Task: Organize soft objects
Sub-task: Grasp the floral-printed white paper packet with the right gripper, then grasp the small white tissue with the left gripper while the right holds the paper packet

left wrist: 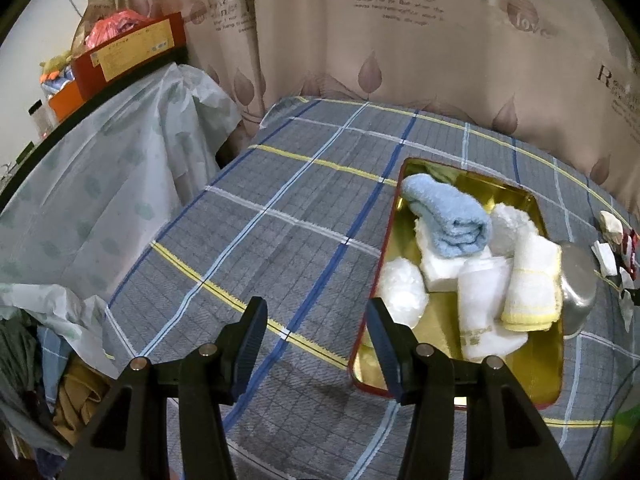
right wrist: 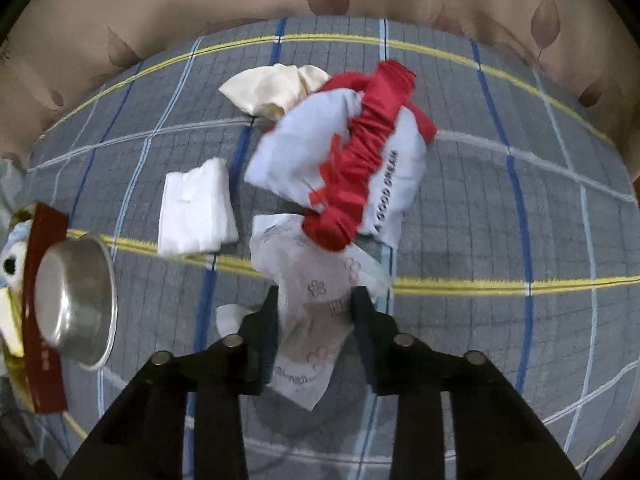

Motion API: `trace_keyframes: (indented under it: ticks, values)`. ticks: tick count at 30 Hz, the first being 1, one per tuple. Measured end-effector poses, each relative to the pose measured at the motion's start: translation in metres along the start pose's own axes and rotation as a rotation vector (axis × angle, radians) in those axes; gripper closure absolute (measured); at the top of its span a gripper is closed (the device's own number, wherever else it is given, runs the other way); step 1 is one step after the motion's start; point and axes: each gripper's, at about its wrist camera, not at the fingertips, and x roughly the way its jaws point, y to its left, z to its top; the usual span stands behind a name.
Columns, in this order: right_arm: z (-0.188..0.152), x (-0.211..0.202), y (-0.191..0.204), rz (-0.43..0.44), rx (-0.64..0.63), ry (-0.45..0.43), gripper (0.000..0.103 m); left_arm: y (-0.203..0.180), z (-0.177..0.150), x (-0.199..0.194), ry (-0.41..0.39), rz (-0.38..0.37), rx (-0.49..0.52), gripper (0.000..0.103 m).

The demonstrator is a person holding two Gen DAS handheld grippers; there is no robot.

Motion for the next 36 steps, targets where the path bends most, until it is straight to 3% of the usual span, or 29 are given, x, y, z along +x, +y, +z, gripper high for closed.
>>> trace_keyframes:
  ticks: [7, 14, 26, 33, 36]
  values:
    - [-0.014, -0.010, -0.014, 0.071, -0.077, 0.046, 0.086, -0.027, 0.008, -0.023, -0.036, -0.016, 0.056, 0.050]
    - [-0.036, -0.026, -0.043, 0.053, -0.157, 0.028, 0.089, -0.080, 0.019, -0.040, -0.040, -0.131, 0.135, 0.050]
    - [-0.062, -0.043, -0.114, -0.183, -0.105, -0.173, 0.089, -0.224, 0.026, -0.040, 0.086, -0.389, 0.301, 0.050]
    - [-0.076, -0.037, -0.132, -0.125, -0.053, -0.304, 0.089, -0.295, 0.030, -0.016, 0.198, -0.515, 0.319, 0.049]
    - [-0.078, -0.033, -0.133, -0.099, -0.037, -0.337, 0.088, -0.324, 0.034, -0.003, 0.214, -0.528, 0.304, 0.048]
